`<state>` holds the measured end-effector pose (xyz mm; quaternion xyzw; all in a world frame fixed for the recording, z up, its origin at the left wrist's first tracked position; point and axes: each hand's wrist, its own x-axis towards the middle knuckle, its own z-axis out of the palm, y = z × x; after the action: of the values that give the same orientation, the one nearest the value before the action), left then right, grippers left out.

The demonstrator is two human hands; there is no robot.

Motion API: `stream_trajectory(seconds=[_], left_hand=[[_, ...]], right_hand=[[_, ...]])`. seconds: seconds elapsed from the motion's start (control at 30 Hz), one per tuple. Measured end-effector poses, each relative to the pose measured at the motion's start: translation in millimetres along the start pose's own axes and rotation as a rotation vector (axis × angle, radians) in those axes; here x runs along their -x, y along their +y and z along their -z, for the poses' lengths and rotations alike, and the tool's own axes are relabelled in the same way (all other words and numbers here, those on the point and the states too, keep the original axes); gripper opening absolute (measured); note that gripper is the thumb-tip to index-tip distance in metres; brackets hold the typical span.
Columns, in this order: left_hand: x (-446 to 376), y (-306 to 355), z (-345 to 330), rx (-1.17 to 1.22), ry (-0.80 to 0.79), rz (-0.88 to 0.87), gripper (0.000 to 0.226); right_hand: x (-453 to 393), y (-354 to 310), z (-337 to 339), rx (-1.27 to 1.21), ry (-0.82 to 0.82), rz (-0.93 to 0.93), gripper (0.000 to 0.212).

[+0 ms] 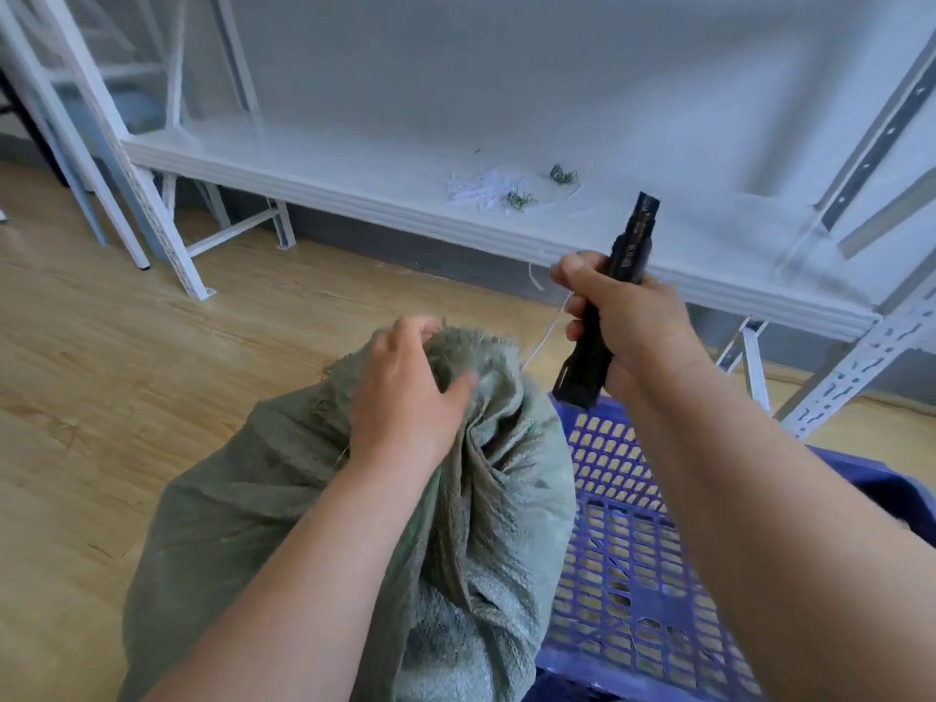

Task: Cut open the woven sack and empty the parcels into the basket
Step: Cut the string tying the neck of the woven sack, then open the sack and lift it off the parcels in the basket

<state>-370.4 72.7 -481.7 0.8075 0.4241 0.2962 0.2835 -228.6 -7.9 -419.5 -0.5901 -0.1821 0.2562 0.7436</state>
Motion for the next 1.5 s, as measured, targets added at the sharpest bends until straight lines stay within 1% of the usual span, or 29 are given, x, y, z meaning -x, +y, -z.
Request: stream_trajectory(seconds=[0.07,0.13,0.2,0.27,0.37,0.47,0.57,0.6,0.67,0.73,0.8,0.83,0.9,0.97,1.03,1.1,1.13,1.23,1.27,1.3,1.33,1.4,1.47,1.5], left_hand=[[-18.4,33.7,5.7,0.124,0.015,-0.059,0.047],[-37.4,65.8,5.0,0.186,-0.060,-0.110,0.041],[-54.9,86.2,-0.7,0.137,-0.078,-0.182,0.025],[-69.6,96.8,-6.8,0.060,-0.041,-0.234,0.015],[-83.1,106.1,-16.4,-0.009,-0.028,-0.289,0.017],[-86.2,109.4,-25.3,-0.011,-0.094,-0.320,0.026],[-85.0,103.4,-26.7,0.024,-0.161,-0.250,0.043],[-86.4,100.5,-25.3,0.016,-0.169,-0.219,0.046],[-91.6,98.0,-22.5,-0.004,-0.192,-0.163,0.044],[-99.4,103.2,-21.1,0.022,-0.202,-0.114,0.041],[-107.5,115.1,-20.7,0.092,-0.190,-0.058,0.044],[-110.3,120.8,-21.3,0.123,-0.184,-0.030,0.045],[-111.4,127.1,-23.8,0.137,-0.181,0.005,0.046],[-106.8,125.1,-29.6,0.125,-0.194,0.018,0.043],[-97.8,121.3,-37.5,0.139,-0.233,0.027,0.037],[-86.1,119.6,-45.9,0.199,-0.322,0.075,0.034],[-79.3,120.2,-49.5,0.246,-0.385,0.136,0.034],[-59.1,124.5,-57.3,0.382,-0.654,0.347,0.037],[-53.7,127.1,-58.5,0.412,-0.724,0.380,0.036],[-50.3,128.9,-60.5,0.434,-0.758,0.387,0.034],[-48.3,131.0,-62.8,0.459,-0.752,0.382,0.031],[-47.4,134.3,-68.8,0.512,-0.661,0.356,0.028],[-45.1,137.2,-73.3,0.559,-0.579,0.350,0.025],[-42.2,138.4,-75.2,0.580,-0.565,0.356,0.024]], right_hand=[[-8.0,-12.2,3.0,-0.052,-0.004,0.007,0.012],[-12.7,-19.1,5.2,-0.064,-0.054,-0.005,0.012],[-15.8,-23.6,9.4,-0.035,-0.095,-0.017,0.008],[-18.5,-29.2,17.3,0.024,-0.115,-0.023,0.005],[-22.6,-35.8,31.7,0.149,-0.158,-0.063,0.004],[-28.2,-41.2,40.1,0.243,-0.187,-0.141,0.005],[-37.4,-43.8,47.7,0.238,-0.148,-0.228,0.005],[-41.2,-43.6,48.7,0.253,-0.138,-0.262,0.006],[-56.9,-43.8,44.8,0.312,-0.120,-0.302,0.008],[-83.1,-51.0,35.0,0.313,-0.066,-0.242,0.009],[-112.1,-65.4,26.3,0.214,0.008,-0.127,0.010],[-122.1,-70.6,24.4,0.175,0.035,-0.103,0.017],[-127.4,-67.6,24.2,0.189,0.055,-0.155,0.029],[-118.9,-47.2,28.1,0.286,0.028,-0.257,0.031],[-106.8,-25.2,33.2,0.291,-0.007,-0.338,0.030],[-99.6,-10.6,38.8,0.175,0.006,-0.396,0.029],[-98.9,-6.5,41.1,0.085,0.019,-0.411,0.027],[-96.6,-4.0,46.0,-0.167,0.037,-0.394,0.016],[-95.7,-4.9,49.2,-0.185,0.035,-0.381,0.019],[-94.4,-5.5,53.7,-0.161,0.031,-0.364,0.025],[-93.8,-4.6,57.9,-0.130,0.024,-0.344,0.031],[-90.1,-3.3,64.1,-0.076,0.023,-0.340,0.036],[-86.5,-0.9,65.6,-0.080,0.041,-0.391,0.039],[-83.5,-1.4,65.0,-0.094,0.058,-0.418,0.040]])
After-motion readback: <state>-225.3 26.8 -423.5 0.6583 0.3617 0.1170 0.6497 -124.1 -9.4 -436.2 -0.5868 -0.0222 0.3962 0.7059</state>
